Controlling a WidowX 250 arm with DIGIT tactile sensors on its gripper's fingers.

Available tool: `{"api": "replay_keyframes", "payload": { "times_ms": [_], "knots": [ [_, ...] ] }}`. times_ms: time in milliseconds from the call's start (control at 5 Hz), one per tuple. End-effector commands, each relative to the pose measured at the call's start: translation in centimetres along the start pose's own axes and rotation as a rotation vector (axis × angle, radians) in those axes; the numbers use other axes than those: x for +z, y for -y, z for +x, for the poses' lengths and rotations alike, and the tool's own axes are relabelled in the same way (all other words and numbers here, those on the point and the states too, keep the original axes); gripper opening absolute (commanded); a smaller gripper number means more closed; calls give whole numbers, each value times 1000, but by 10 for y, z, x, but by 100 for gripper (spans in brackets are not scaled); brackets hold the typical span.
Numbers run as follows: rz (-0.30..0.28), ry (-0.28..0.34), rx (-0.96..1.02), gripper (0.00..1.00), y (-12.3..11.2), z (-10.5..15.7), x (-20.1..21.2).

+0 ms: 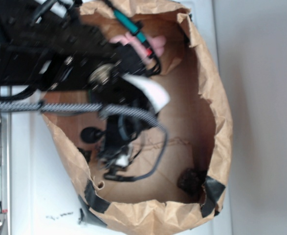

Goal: Grab the rock.

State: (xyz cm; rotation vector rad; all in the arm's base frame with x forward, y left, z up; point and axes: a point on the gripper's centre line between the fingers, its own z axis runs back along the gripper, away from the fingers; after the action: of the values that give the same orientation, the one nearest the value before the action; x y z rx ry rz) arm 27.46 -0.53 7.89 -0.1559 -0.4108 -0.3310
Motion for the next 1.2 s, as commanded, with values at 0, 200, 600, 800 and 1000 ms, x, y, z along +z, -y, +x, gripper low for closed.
{"api": "replay_keyframes", "payload": {
  "times_ms": [0, 200, 600, 800, 1000],
  "knots": [
    [139, 45, -28, 100, 6, 31, -22],
    [147, 2, -15, 100, 8, 44, -41],
    [78, 51, -54, 100, 13, 59, -45],
    [41, 64, -57, 100, 17, 65, -41],
    [5, 76, -68, 100, 25, 69, -40]
  ]
}}
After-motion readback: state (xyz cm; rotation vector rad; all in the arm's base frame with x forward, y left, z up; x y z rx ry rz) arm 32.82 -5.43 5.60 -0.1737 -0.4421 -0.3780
